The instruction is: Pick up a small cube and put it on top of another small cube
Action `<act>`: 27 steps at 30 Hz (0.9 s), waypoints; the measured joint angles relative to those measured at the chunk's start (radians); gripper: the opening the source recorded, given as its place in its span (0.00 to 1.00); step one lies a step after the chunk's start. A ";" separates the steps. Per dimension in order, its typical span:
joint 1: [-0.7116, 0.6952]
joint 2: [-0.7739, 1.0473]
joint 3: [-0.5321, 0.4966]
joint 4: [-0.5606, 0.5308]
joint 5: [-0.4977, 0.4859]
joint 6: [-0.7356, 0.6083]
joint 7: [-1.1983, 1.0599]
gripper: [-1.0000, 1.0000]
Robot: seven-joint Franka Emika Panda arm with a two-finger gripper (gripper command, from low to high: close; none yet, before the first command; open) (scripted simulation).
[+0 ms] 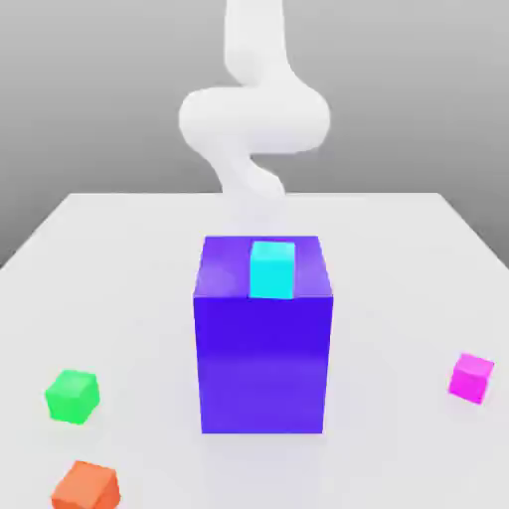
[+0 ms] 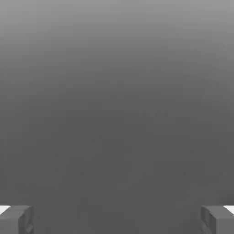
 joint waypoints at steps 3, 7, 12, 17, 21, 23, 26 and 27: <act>0.022 0.114 0.066 -0.034 -0.029 0.053 0.005 0.50; 0.055 0.259 0.147 -0.078 -0.070 0.121 0.014 0.50; 0.101 0.441 0.243 -0.132 -0.127 0.204 0.030 0.50; 0.165 0.623 0.325 -0.186 -0.185 0.288 0.047 0.50; 0.257 0.766 0.362 -0.229 -0.219 0.356 0.051 0.50; 0.284 0.835 0.381 -0.252 -0.224 0.391 0.045 0.50; 0.327 0.932 0.379 -0.263 -0.261 0.448 0.063 0.50; 0.347 0.963 0.357 -0.258 -0.288 0.469 0.083 0.50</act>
